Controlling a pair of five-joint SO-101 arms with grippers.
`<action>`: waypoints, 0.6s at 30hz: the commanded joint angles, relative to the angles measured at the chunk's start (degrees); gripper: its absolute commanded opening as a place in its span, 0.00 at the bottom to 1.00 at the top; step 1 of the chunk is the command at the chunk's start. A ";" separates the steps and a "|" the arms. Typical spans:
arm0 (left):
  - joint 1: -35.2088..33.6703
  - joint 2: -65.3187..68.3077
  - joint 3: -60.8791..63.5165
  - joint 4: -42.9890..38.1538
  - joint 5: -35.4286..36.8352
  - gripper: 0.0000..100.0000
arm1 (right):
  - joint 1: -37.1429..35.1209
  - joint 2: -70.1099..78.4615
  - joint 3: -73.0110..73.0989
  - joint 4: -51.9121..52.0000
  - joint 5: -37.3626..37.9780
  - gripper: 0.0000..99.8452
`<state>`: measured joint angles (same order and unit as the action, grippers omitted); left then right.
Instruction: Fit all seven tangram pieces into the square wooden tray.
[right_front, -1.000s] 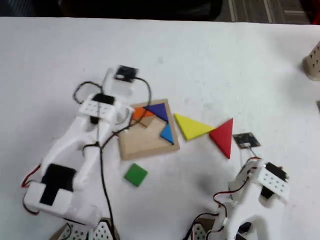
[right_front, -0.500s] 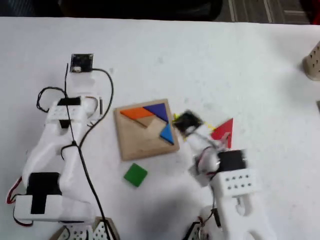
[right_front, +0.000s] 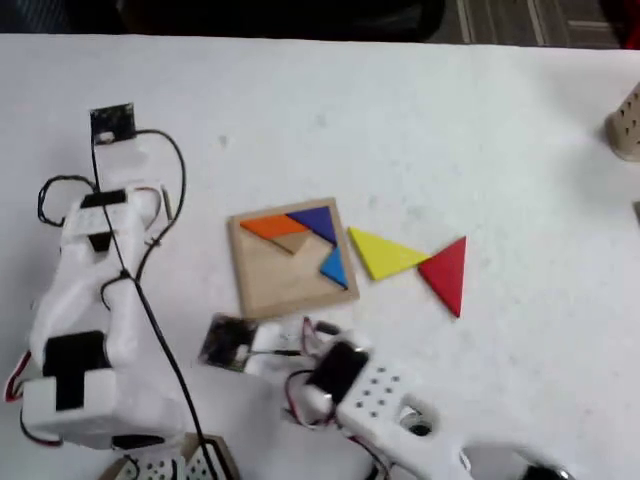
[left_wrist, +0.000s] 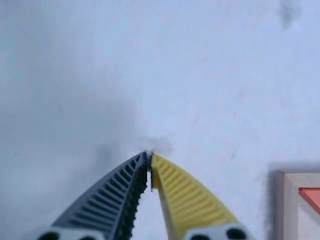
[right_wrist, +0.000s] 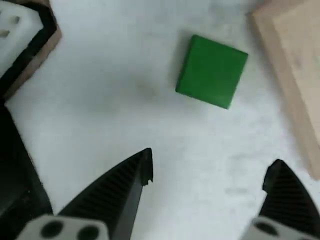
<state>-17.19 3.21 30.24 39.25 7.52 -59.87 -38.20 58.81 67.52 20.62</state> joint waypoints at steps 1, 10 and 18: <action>-0.57 3.47 -8.70 5.10 0.97 0.13 | -1.27 8.66 -3.08 -7.16 -0.53 0.35; -0.31 5.32 -10.81 5.71 0.97 0.14 | -5.67 20.97 -11.96 -6.46 -0.53 0.35; -0.13 5.41 -10.73 5.71 0.97 0.14 | -5.41 22.81 -14.33 -10.68 -4.48 0.35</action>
<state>-17.19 9.01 22.86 44.79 7.69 -65.93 -15.52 47.47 59.08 16.75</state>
